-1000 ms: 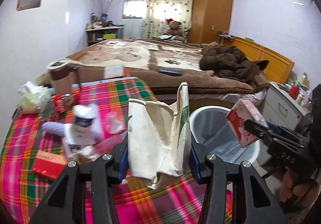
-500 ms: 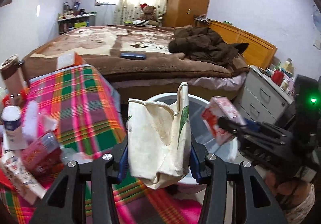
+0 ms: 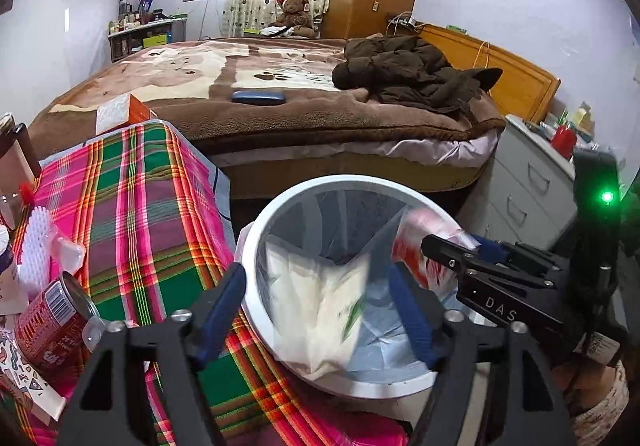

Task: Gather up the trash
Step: 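Open the left tool to drop the bag while the right tool drops the carton into the bin, then move the right tool to the clear plastic cup while the left tool approaches the red medicine box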

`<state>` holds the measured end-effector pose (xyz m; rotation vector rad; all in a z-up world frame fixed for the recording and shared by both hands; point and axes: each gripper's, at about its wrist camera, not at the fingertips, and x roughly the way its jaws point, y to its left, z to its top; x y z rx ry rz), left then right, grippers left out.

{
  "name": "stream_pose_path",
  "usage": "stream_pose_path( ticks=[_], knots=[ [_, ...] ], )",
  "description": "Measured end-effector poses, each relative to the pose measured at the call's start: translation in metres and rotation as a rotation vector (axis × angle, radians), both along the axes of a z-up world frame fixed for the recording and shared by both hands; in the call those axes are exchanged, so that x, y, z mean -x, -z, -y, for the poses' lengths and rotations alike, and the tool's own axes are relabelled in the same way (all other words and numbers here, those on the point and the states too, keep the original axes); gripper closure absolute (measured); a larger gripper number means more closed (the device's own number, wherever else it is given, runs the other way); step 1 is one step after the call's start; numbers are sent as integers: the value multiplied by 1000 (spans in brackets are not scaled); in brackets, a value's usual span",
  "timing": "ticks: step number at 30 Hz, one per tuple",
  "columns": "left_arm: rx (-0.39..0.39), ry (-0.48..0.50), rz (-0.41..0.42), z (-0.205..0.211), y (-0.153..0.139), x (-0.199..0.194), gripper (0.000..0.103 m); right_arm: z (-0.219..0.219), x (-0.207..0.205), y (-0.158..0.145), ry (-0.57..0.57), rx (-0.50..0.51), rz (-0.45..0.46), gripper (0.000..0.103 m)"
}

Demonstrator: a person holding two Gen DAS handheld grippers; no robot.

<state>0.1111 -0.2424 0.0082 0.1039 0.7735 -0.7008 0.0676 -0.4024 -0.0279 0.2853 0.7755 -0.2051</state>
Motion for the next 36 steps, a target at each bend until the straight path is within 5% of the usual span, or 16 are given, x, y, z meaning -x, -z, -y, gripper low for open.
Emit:
stream_pose_path(
  ticks=[3,7,21,36],
  knots=[
    [1,-20,-1,-5,0,-3,20,1,2,1,16,-5,2,61],
    [10,-42,4,-15,-3,-3,19,-1,6,-2,17,-18,17,45],
    [52,-138,48,-77,-22,8,18,-40,13,-24,-40,-12,101,45],
    [75,-362,121,-186,-36,13,18,-102,6,-33,-182,-34,148,45]
  ],
)
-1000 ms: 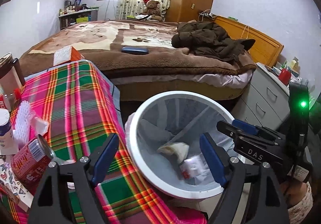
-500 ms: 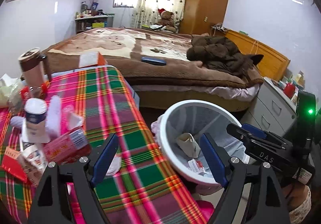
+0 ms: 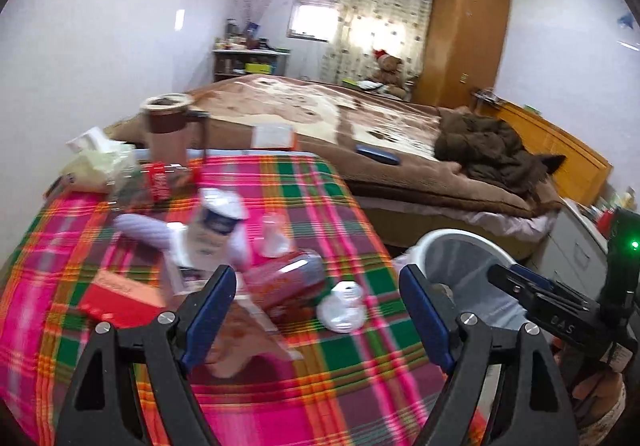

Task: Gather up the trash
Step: 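Move the right tool to the clear plastic cup while the left tool approaches the red medicine box, then grasp the clear plastic cup with the right tool while the left tool grasps the red medicine box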

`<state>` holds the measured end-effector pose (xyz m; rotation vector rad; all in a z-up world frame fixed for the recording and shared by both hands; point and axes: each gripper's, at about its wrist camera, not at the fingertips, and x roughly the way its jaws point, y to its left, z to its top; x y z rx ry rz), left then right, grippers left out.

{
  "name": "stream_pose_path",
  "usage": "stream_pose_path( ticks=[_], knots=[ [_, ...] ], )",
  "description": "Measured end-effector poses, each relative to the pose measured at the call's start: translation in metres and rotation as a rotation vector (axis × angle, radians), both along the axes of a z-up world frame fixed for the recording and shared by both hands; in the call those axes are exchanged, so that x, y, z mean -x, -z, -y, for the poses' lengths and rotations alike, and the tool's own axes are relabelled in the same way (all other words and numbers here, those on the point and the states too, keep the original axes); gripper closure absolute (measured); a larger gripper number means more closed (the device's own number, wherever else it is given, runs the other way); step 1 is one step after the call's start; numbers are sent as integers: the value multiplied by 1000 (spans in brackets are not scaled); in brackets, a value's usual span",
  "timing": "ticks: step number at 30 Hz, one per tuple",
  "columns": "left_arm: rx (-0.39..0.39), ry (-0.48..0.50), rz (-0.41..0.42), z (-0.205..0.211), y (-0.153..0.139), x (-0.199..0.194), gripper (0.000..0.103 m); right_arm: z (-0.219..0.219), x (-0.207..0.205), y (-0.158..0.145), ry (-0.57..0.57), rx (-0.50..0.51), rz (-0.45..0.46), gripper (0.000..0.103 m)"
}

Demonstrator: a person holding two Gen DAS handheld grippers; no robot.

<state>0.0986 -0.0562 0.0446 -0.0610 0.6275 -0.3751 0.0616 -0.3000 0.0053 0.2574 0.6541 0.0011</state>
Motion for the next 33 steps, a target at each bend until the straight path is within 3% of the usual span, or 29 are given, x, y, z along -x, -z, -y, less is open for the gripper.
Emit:
stream_pose_path(
  ticks=[23,30,33],
  knots=[
    [-36,-262,-142,-122,52,-24,18,-84,-40,35,-191,33,-108,45],
    [-64,-267,-222,-126,76,-40,17,-96,-51,40,-232,61,-132,45],
    [-98,-245,-214,-118,80,-39,17,-100,-56,42,-236,66,-141,45]
  ],
)
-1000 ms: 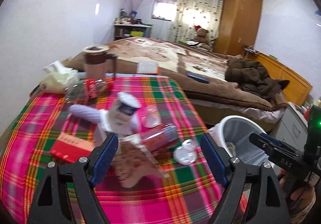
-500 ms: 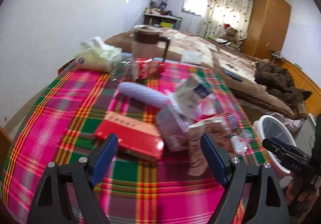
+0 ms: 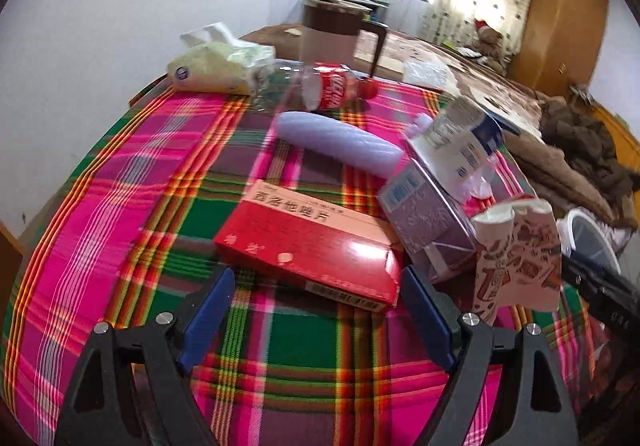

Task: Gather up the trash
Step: 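Grasp the clear plastic cup with the right tool while the left tool grasps the red medicine box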

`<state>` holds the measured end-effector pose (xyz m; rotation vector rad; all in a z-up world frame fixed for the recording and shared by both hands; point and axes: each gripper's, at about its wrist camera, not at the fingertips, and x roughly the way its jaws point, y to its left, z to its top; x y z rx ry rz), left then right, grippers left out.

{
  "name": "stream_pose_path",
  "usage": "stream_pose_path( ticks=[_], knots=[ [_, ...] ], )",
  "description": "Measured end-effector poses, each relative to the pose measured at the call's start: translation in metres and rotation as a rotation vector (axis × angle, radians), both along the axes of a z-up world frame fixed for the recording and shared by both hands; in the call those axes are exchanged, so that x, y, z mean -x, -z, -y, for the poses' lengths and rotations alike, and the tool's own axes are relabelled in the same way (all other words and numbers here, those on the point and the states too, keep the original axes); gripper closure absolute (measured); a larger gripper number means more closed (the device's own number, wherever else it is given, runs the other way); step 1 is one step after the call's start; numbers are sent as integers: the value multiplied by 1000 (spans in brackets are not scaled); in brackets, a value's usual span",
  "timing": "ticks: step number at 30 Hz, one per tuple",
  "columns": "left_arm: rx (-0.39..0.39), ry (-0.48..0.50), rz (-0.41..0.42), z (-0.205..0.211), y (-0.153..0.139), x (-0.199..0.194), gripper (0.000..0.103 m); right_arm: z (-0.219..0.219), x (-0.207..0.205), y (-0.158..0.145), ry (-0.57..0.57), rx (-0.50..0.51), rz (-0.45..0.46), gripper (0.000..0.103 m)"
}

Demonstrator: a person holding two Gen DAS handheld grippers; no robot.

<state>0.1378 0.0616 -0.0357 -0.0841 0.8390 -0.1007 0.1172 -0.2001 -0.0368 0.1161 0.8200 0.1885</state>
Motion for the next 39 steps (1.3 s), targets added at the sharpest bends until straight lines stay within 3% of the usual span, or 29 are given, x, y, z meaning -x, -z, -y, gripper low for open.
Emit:
stream_pose_path(
  ticks=[8,9,11,14,20,23,31,39],
  knots=[
    [-5,28,-61,-2,16,-7,16,-9,-7,4,-20,22,-9,45],
    [-12,21,-60,-4,15,-6,16,-11,-7,3,-25,26,-4,47],
    [-22,1,-64,-11,15,-6,16,-14,-7,2,-36,33,2,64],
    [-28,-28,-63,-26,15,-3,16,-20,-5,2,-60,38,6,68],
    [-47,-116,-64,-57,14,-2,16,-22,-3,1,-65,29,12,70],
    [-16,-146,-53,-67,9,-5,16,-24,-4,1,-67,26,8,70],
    [47,-108,-22,-45,-2,-31,14,-25,-5,0,-59,12,14,70],
    [45,-131,-80,-36,10,-63,14,-21,-12,-1,-40,11,20,70]
  ],
)
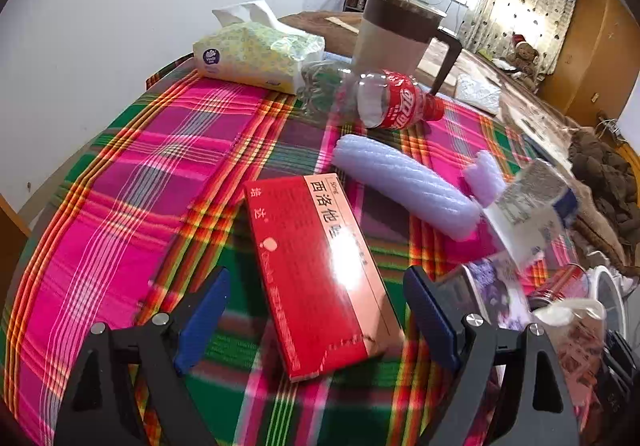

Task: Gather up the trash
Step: 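Grasp the clear plastic cup with the right tool while the left tool grasps the red medicine box, then carry the cup in the right tool and red box in the left tool over the bin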

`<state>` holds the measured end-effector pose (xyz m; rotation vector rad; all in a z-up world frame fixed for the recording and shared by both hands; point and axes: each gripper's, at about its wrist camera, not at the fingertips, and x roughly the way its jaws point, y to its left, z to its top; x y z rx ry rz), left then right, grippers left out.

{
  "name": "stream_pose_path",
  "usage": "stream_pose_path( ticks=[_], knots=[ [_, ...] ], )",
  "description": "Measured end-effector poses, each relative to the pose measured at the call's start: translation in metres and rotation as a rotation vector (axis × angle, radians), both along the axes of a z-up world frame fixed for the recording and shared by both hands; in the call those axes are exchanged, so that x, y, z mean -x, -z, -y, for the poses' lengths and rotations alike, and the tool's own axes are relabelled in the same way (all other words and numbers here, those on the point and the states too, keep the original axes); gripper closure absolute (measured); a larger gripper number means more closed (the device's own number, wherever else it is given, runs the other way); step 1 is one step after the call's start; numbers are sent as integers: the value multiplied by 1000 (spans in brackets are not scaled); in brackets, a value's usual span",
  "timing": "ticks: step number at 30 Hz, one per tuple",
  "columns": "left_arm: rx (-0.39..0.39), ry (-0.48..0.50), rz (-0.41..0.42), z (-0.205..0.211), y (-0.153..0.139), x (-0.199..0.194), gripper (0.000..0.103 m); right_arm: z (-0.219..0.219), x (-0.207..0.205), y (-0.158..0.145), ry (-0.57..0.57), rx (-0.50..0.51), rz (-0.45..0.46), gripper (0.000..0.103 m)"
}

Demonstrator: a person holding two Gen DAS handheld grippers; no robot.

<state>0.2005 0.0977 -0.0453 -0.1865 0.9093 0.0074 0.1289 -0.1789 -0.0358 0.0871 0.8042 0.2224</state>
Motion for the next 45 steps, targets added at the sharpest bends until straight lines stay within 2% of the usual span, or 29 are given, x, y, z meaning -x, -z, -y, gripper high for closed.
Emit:
stream_pose_path(
  ticks=[8,14,29,45],
  knots=[
    [-56,-12,-19,5,6,-10,15,-2,-4,1,-5,3,-2,70],
    [-47,8,-14,1,5,-10,31,-1,-4,1,-4,-5,1,70],
    [-34,43,32,4,-10,21,32,3,8,-7,14,-28,31,71],
    [-16,146,154,33,-59,67,32,17,30,-35,51,-59,110,71]
  ],
)
